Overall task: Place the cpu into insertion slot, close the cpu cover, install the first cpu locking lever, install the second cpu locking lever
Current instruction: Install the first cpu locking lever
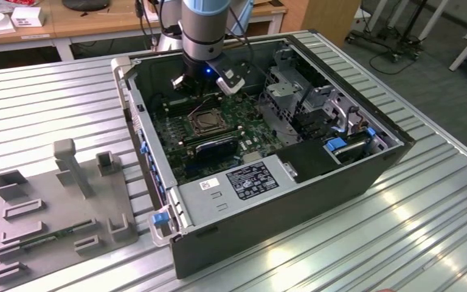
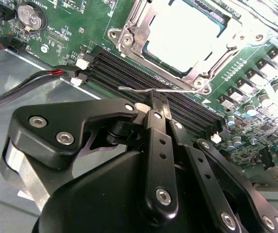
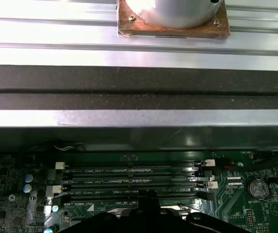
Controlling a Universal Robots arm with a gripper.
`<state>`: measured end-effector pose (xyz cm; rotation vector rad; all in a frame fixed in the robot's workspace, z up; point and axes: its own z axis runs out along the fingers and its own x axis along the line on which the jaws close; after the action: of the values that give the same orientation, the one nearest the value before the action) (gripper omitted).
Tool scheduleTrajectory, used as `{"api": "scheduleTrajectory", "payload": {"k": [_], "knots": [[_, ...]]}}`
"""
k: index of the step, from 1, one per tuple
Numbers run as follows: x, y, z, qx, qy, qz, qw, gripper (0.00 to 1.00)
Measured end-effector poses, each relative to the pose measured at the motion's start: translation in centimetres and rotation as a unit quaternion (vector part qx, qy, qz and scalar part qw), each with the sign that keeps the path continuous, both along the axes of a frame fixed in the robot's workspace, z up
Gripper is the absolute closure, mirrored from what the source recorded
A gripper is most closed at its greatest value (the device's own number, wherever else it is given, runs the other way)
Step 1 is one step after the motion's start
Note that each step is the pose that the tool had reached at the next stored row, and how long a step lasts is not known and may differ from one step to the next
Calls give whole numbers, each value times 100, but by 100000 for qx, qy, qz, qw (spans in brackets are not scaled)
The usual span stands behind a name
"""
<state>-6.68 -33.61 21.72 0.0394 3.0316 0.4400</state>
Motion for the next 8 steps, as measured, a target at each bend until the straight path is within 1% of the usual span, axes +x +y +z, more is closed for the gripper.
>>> {"api": "scheduleTrajectory", "payload": {"k": [5,8], "knots": [[0,0,-3,9,-6,2,100000,89],[2,0,-15,26,-9,5,100000,89]]}}
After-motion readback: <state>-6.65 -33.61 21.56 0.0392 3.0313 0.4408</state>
